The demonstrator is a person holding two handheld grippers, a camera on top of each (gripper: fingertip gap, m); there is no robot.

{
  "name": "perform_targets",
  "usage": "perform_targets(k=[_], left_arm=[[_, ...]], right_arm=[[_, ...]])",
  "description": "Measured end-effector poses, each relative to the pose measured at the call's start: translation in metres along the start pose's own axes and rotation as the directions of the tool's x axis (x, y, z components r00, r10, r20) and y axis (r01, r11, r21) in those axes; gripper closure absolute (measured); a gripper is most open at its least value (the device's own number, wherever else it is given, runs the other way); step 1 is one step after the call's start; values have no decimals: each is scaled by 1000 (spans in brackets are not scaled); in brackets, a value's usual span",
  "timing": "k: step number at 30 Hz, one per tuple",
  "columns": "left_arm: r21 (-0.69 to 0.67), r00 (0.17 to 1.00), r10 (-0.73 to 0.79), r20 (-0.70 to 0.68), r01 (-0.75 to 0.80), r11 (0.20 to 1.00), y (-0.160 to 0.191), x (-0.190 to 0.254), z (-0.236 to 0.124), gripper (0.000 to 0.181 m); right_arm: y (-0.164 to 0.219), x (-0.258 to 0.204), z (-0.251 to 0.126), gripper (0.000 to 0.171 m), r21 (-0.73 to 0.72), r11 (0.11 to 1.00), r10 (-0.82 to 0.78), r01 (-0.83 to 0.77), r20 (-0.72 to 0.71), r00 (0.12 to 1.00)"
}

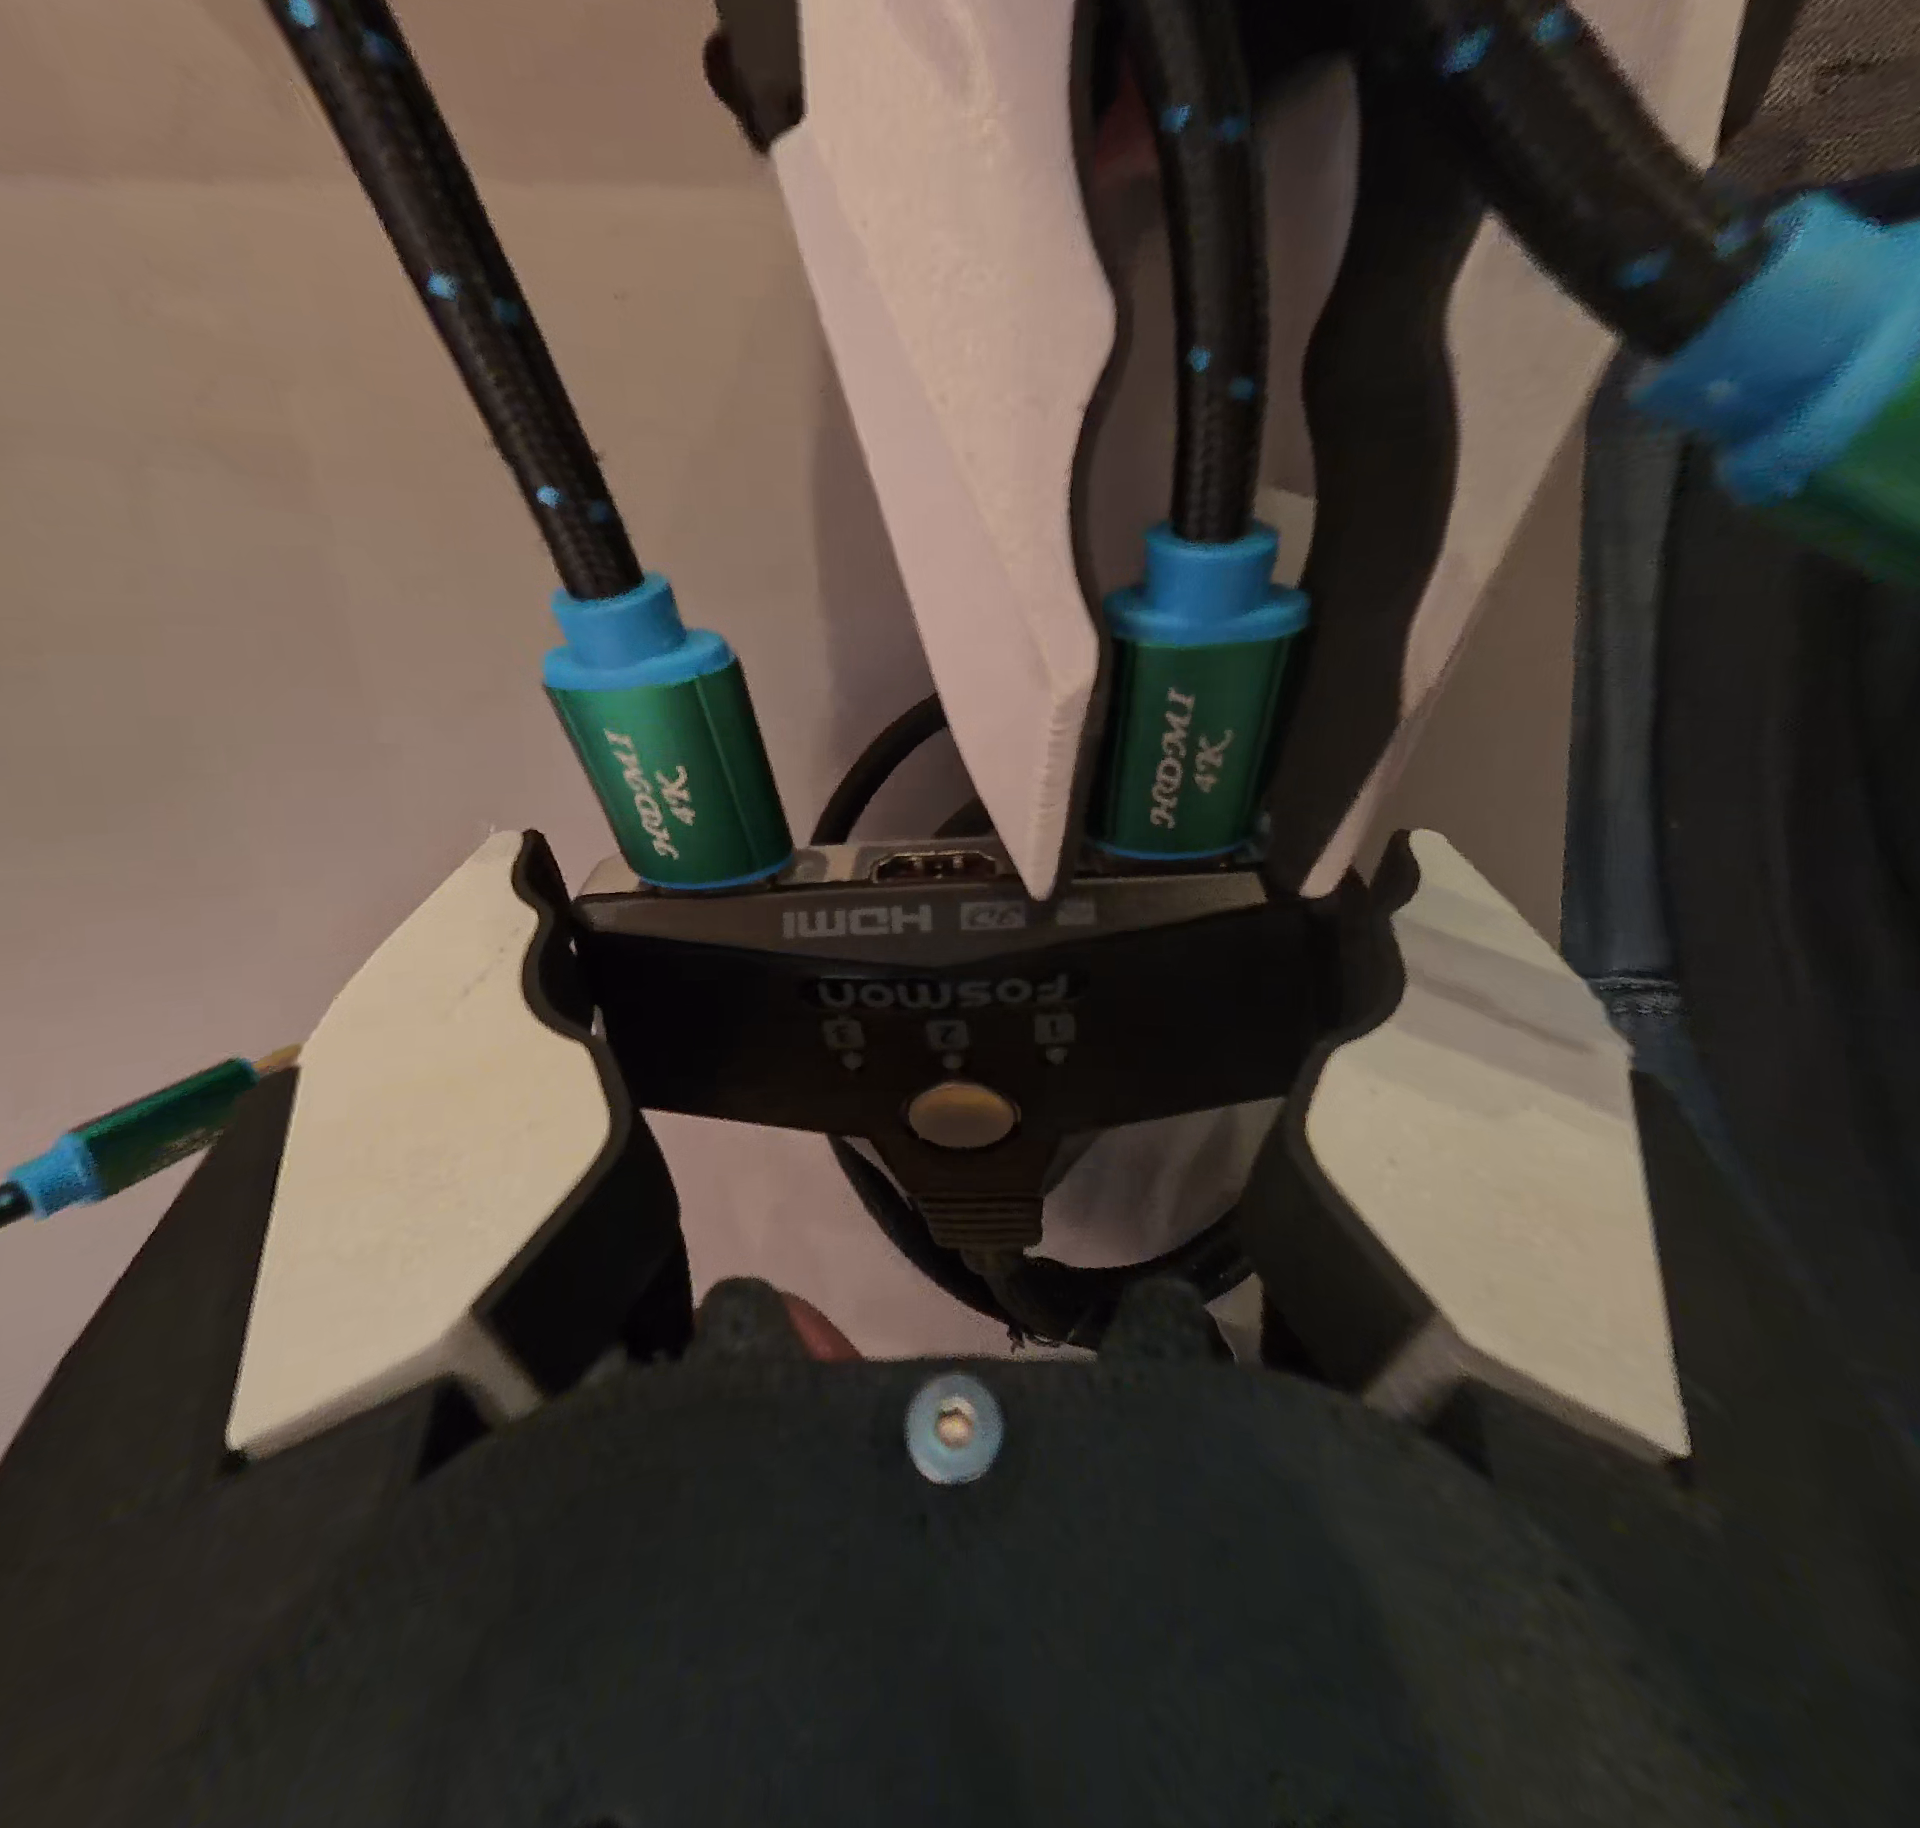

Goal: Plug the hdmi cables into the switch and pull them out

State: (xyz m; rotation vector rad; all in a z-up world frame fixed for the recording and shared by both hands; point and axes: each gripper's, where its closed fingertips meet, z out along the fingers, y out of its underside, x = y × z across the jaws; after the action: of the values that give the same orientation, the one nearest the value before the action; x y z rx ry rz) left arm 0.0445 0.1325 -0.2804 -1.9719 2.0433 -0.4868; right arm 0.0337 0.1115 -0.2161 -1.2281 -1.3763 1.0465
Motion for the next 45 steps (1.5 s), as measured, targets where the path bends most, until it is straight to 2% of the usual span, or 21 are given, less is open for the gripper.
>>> perform_targets(k=[2, 5, 12, 14, 18, 21, 25, 28, 30, 32, 39, 45], left_arm=[[4, 1000, 12, 16, -12, 1000, -1, -1, 0, 43], [28, 998, 14, 59, -16, 999, -5, -5, -5, 43], [13, 992, 57, 114, -59, 998, -3, -9, -8, 42], [20, 993, 49, 110, -52, 998, -4, -10, -9, 42], [27, 997, 35, 70, -37, 999, -1, -6, -7, 43], [60, 999, 5, 46, -8, 998, -2, -4, -7, 43], [61, 997, 20, 76, -25, 998, -3, -7, -10, 43], [-74, 987, 78, 139, -68, 995, 28, -16, -5, 44], [-21, 994, 26, 108, -24, 999, 25, -9, -8, 44], [-13, 990, 47, 133, -46, 999, 15, -10, -13, 43], [40, 985, -18, 169, 11, 999, 14, -21, -21, 43], [75, 980, -45, 193, 31, 997, 16, -20, -27, 43]], right_arm=[[0, 0, -1, 150, 0, 1000, 9, -9, 3, 1000], [-5, 2, -3, 151, 77, 986, 142, -146, 48, 989], [-9, 2, -3, 152, 138, 945, 281, -298, 129, 951], [-9, 4, -3, 152, 135, 956, 248, -260, 97, 964], [-7, 2, 0, 151, 58, 995, 79, -79, -1, 997], [-8, 3, 1, 150, 34, 999, 26, -24, -50, 998], [-10, 4, 0, 151, 86, 988, 127, -128, 13, 992], [-23, 15, -20, 150, 219, 944, 237, -246, 66, 969], [-9, 19, -18, 151, 157, 956, 245, -248, 41, 969], [-11, 9, -6, 150, 145, 963, 217, -226, 78, 973], [-21, 8, -18, 151, 238, 926, 266, -294, 144, 953], [-27, 0, -14, 150, 208, 942, 236, -264, 149, 960]])
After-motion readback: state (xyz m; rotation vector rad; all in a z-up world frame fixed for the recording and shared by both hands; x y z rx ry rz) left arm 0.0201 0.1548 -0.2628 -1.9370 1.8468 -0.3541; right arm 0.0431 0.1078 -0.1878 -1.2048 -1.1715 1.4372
